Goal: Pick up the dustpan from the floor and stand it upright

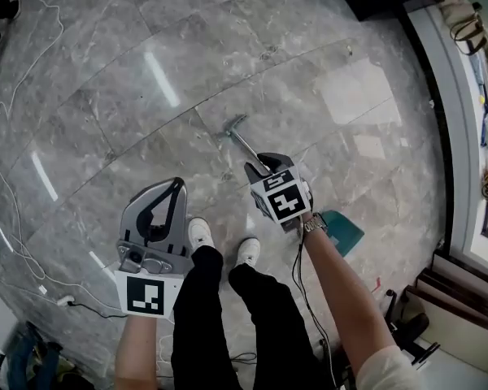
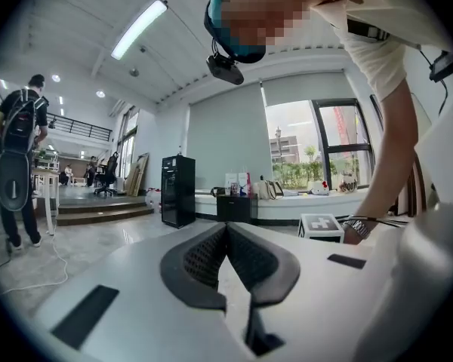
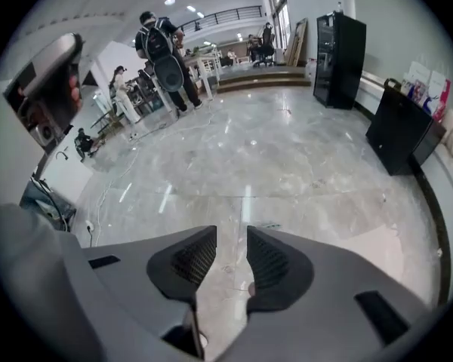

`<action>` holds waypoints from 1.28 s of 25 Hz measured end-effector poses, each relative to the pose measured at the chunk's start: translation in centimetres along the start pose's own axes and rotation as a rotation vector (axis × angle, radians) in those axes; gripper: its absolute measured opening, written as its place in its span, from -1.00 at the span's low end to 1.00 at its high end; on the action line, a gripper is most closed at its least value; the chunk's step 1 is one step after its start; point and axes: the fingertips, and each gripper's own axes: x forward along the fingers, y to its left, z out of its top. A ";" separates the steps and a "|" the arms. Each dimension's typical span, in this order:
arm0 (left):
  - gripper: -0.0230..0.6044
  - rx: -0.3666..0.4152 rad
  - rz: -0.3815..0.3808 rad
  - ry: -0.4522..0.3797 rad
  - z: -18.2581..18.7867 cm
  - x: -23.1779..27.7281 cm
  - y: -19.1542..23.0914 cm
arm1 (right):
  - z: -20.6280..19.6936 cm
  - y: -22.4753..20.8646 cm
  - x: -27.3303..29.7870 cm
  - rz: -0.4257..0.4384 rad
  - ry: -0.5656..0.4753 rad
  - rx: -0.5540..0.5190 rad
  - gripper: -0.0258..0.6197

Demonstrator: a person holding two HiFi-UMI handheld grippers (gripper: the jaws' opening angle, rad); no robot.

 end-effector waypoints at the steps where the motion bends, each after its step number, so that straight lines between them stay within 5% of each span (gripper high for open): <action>1: -0.89 0.012 -0.013 0.000 -2.7 0.8 -0.3 | -1.3 -0.5 2.9 0.010 0.021 -0.010 -0.57; 5: -0.89 -0.006 -0.053 -0.017 -13.4 4.1 -1.1 | -5.8 -3.1 14.3 0.006 0.071 -0.096 -0.57; 10: -0.89 0.103 -0.081 -0.013 -25.1 8.3 -0.5 | -9.6 -8.1 26.8 -0.029 0.107 -0.109 -0.57; 14: -0.89 0.009 -0.060 -0.042 -30.4 10.8 1.2 | -10.8 -10.4 33.6 -0.053 0.140 -0.149 -0.57; 22: -0.89 0.062 -0.105 -0.045 -35.2 11.4 -0.7 | -12.2 -11.7 39.0 -0.003 0.210 -0.225 -0.57; 32: -0.89 0.073 -0.163 -0.062 -33.0 13.3 -2.9 | -10.0 -13.0 33.6 0.011 0.009 -0.149 -0.60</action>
